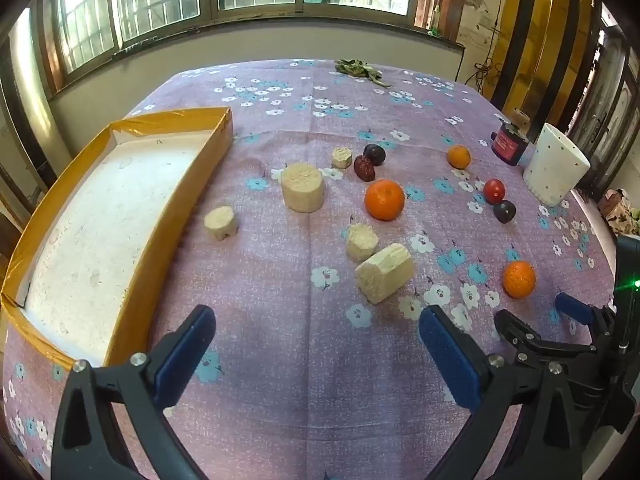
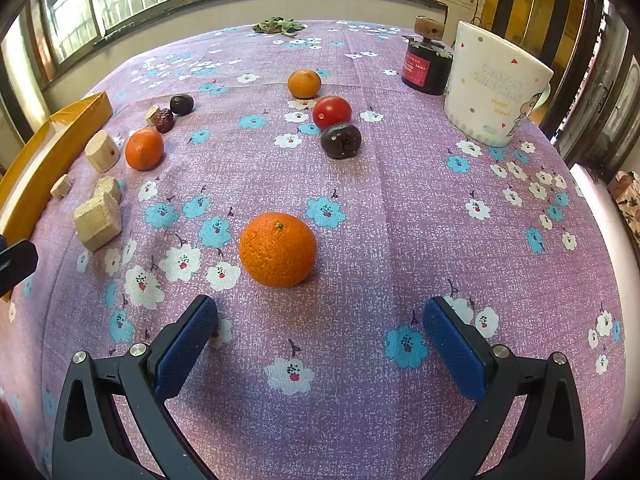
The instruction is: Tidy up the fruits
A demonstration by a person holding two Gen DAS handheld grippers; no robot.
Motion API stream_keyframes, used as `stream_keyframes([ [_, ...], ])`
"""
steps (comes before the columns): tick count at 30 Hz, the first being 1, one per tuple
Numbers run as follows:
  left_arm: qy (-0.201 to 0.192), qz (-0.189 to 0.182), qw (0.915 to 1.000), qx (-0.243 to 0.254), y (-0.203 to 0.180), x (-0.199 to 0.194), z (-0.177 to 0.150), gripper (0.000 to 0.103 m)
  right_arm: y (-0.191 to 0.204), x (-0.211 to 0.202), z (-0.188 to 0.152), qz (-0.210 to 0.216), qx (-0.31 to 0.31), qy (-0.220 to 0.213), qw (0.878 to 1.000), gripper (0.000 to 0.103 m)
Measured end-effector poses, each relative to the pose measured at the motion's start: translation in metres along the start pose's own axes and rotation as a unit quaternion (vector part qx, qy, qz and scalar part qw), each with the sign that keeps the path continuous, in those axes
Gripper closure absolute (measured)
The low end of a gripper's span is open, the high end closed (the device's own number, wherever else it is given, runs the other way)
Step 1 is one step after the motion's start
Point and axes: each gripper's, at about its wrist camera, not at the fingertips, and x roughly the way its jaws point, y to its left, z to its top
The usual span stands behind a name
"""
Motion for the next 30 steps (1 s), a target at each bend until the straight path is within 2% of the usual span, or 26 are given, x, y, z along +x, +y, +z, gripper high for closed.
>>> stream_keyframes([
  [5,-0.002,0.011,0.9998,-0.015,0.005,0.003,0.003,0.0,0.0,0.0,0.0,0.0,0.0,0.0,1.0,0.0],
  [9,-0.012,0.008,0.9998,-0.014,0.013,0.0,0.003,0.0,0.0,0.0,0.0,0.0,0.0,0.0,1.0,0.0],
  [16,-0.017,0.022,0.9996,-0.01,0.011,0.001,0.002,0.0,0.0,0.0,0.0,0.0,0.0,0.0,1.0,0.0],
  [30,-0.005,0.049,0.9987,-0.013,0.023,0.006,-0.002,0.0,0.0,0.0,0.0,0.0,0.0,0.0,1.0,0.0],
])
